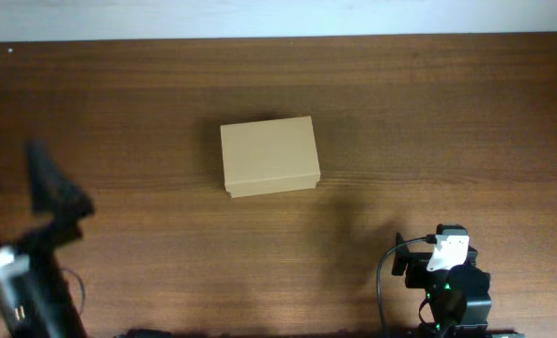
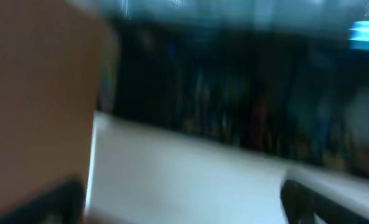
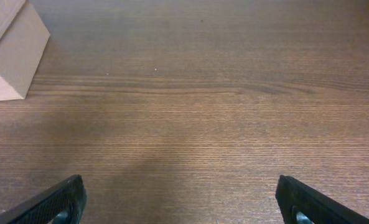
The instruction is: Pack container
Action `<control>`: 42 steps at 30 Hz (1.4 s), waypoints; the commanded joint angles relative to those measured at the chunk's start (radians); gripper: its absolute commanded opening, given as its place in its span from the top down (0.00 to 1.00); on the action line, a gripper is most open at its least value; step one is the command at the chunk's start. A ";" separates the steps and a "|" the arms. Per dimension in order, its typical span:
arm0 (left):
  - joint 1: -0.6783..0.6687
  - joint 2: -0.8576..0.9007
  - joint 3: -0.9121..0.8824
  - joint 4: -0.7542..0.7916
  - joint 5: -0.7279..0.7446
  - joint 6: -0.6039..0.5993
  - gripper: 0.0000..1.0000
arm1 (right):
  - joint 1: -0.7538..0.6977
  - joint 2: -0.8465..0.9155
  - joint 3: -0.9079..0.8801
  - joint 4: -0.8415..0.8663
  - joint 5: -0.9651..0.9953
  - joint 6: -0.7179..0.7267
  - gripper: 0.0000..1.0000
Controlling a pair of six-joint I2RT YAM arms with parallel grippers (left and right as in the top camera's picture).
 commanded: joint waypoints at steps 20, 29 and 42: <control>0.065 -0.462 -0.946 0.349 -0.040 0.002 0.00 | -0.007 -0.011 -0.008 0.002 0.005 -0.003 0.01; 0.087 -0.462 -1.000 0.285 -0.040 0.003 0.00 | -0.007 -0.011 -0.007 0.002 0.005 -0.003 0.01; 0.087 -0.455 -0.999 0.063 -0.040 0.003 0.00 | -0.007 -0.011 -0.007 0.003 0.005 -0.003 0.01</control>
